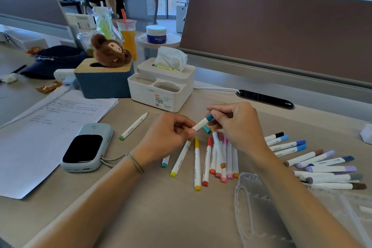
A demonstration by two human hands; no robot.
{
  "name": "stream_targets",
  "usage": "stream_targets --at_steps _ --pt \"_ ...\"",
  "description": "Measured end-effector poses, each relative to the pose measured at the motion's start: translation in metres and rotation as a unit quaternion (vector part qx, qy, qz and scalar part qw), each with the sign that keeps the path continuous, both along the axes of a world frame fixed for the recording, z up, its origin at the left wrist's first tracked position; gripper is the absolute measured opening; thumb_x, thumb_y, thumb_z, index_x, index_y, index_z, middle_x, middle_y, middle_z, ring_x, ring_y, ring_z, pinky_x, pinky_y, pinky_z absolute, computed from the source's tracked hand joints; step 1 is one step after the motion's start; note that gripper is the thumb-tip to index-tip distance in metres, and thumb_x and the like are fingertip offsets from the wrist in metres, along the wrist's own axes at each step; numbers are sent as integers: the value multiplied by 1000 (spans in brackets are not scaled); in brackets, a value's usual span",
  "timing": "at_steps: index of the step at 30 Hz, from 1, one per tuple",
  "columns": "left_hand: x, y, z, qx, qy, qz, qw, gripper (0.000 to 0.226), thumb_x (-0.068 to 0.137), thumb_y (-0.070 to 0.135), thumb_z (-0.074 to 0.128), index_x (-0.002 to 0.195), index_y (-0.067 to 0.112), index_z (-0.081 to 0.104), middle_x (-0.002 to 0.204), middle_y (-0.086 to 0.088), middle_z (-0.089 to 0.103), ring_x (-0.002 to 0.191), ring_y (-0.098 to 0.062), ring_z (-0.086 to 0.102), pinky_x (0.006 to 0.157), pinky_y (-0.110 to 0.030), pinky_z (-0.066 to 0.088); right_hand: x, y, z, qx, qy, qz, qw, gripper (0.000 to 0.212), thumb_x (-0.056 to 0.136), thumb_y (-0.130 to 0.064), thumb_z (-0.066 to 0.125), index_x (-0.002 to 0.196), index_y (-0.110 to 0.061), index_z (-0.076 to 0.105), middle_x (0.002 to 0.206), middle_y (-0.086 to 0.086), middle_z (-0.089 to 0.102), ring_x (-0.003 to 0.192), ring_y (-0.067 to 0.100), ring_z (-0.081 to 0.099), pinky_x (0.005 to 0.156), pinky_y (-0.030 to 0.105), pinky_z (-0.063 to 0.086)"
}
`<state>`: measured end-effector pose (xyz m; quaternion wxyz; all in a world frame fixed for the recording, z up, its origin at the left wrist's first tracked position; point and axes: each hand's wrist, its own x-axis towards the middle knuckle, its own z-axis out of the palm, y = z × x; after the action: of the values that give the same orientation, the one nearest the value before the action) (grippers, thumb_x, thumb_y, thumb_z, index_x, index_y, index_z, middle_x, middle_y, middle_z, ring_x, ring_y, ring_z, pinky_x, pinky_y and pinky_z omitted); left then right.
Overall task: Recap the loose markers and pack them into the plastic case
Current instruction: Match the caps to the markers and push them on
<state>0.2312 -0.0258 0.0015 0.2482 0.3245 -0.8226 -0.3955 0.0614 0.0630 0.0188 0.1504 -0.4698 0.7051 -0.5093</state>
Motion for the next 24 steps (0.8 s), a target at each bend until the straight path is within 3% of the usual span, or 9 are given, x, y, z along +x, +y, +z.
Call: stream_targets --at_steps 3,6,9,11,13,15,18,24 --pt "1 -2 3 -9 -22 11 1000 14 92 19 70 105 22 76 82 5 74 78 -20 70 76 -40 61 2 -1 -2 1 -10 14 1000 18 98 -11 65 106 -17 80 88 -9 75 76 2 74 68 12 57" --pt "6 -3 13 15 -63 -30 997 10 95 25 66 98 25 75 80 8 74 73 -13 70 73 -27 61 -6 0 2 42 -28 50 997 18 97 -11 65 96 -22 79 86 -9 75 77 4 74 68 17 60" --pt "11 -13 17 -15 -89 9 996 25 100 37 55 89 28 75 77 12 70 69 -2 63 69 -16 48 -11 0 4 73 -48 73 994 23 99 -11 64 87 -25 77 85 -5 77 78 10 75 71 24 62" --pt "21 -33 12 -94 -126 115 981 23 101 37 54 90 30 72 83 13 68 79 -4 63 74 -20 49 -7 -2 1 88 -39 74 993 22 99 -10 63 89 -22 78 86 -5 77 79 11 74 65 18 58" --pt "35 -54 5 -175 -163 224 945 14 97 32 59 90 30 71 88 8 67 84 -11 62 72 -28 52 -1 -5 -4 104 -32 72 991 20 98 -9 64 89 -19 79 84 -4 77 78 15 74 60 14 53" --pt "45 -68 -2 -175 -178 283 926 11 93 25 62 87 28 70 90 6 67 84 -14 60 70 -30 52 1 -8 -11 124 0 69 990 18 96 -11 67 88 -21 79 82 -6 76 75 17 73 59 12 51" --pt "51 -79 -8 -155 -203 309 916 4 90 28 69 86 29 68 92 4 66 84 -16 59 75 -35 56 2 -9 -15 144 55 64 986 14 94 -14 70 94 -25 79 86 -11 74 75 2 68 57 5 45" --pt "50 -80 -13 -148 -263 301 904 22 82 42 79 92 25 68 91 1 65 84 -18 58 75 -32 54 -6 -9 -13 139 42 50 988 14 95 -16 69 97 -26 79 95 -13 74 86 1 67 69 9 49"
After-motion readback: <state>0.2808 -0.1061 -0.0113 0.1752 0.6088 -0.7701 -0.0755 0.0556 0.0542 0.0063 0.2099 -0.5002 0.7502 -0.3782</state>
